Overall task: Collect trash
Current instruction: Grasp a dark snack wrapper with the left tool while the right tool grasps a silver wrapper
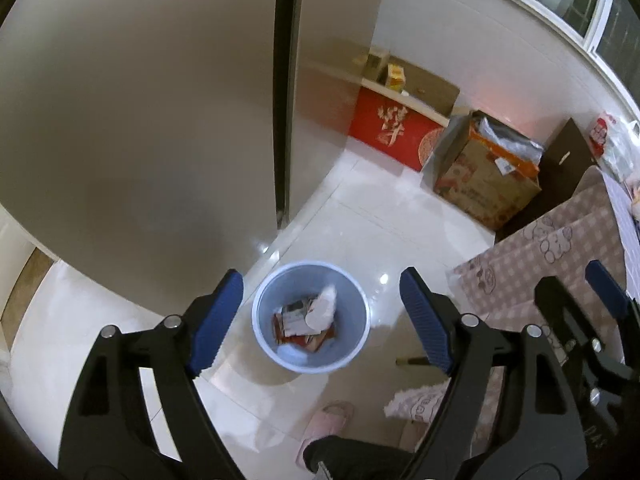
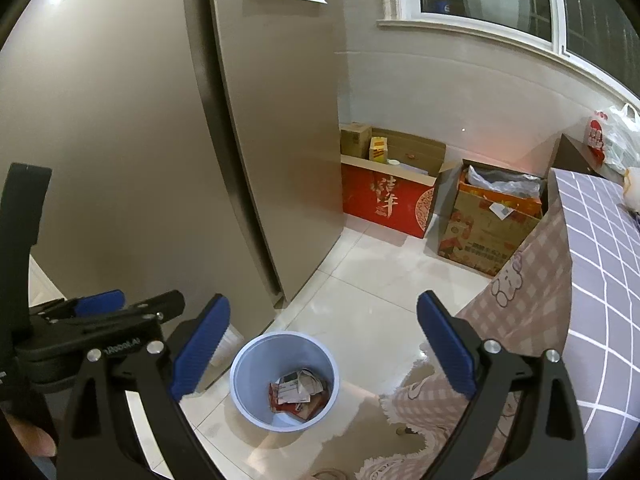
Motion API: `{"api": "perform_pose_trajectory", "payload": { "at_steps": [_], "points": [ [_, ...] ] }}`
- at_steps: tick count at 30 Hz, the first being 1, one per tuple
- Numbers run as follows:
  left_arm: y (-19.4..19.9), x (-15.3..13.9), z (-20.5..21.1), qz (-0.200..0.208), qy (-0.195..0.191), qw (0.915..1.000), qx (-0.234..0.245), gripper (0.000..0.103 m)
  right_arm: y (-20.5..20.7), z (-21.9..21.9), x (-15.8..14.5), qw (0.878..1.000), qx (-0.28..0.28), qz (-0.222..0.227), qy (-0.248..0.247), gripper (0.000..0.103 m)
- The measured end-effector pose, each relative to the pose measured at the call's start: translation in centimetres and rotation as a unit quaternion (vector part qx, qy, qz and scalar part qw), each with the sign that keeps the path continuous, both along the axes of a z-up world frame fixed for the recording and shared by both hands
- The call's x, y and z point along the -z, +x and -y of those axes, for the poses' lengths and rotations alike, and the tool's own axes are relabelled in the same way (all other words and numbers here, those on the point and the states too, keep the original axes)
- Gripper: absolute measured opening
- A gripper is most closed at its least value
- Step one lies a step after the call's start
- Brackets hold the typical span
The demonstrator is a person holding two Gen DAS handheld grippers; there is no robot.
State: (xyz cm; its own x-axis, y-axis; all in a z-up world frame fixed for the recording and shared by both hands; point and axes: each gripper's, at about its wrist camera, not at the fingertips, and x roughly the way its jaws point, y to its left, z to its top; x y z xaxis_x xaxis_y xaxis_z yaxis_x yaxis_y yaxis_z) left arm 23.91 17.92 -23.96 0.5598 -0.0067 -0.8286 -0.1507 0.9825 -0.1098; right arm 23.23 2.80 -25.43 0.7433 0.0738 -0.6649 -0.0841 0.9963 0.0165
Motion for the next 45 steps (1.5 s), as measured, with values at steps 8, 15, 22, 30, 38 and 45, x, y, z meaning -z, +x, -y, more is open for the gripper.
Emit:
{"api": "perform_pose_trajectory", "payload": {
  "at_steps": [8, 15, 22, 30, 38, 45],
  "points": [
    [-1.6, -1.4, 0.4, 0.008, 0.000, 1.0000, -0.005, 0.080, -1.0, 0.2, -0.9, 1.000, 0.001, 0.000, 0.006, 0.093],
    [-3.3, -5.3, 3.4, 0.046, -0.009, 0.9985, 0.028, 0.080, -3.5, 2.3, -4.3, 1.000, 0.009, 0.029, 0.007, 0.093],
    [-4.6, -9.4, 11.2, 0.085, -0.018, 0.9897, 0.114, 0.080, -7.2, 8.7, -9.0, 0.997, 0.059, 0.057, 0.009, 0.094],
    [-5.1, -10.5, 24.7, 0.081, -0.015, 0.9695, 0.231, 0.080, -12.3, 22.2, -11.4, 0.987, 0.155, 0.047, 0.001, 0.094],
    [-6.4, -9.0, 38.8, 0.071, -0.005, 0.9291, 0.363, 0.080, -17.2, 37.4, -9.4, 0.964, 0.265, -0.014, -0.029, 0.094],
    [-5.9, -7.1, 45.4, 0.066, 0.054, 0.9013, 0.425, 0.080, -16.4, 43.7, -7.3, 0.963, 0.260, -0.064, -0.029, 0.094]
  ]
}}
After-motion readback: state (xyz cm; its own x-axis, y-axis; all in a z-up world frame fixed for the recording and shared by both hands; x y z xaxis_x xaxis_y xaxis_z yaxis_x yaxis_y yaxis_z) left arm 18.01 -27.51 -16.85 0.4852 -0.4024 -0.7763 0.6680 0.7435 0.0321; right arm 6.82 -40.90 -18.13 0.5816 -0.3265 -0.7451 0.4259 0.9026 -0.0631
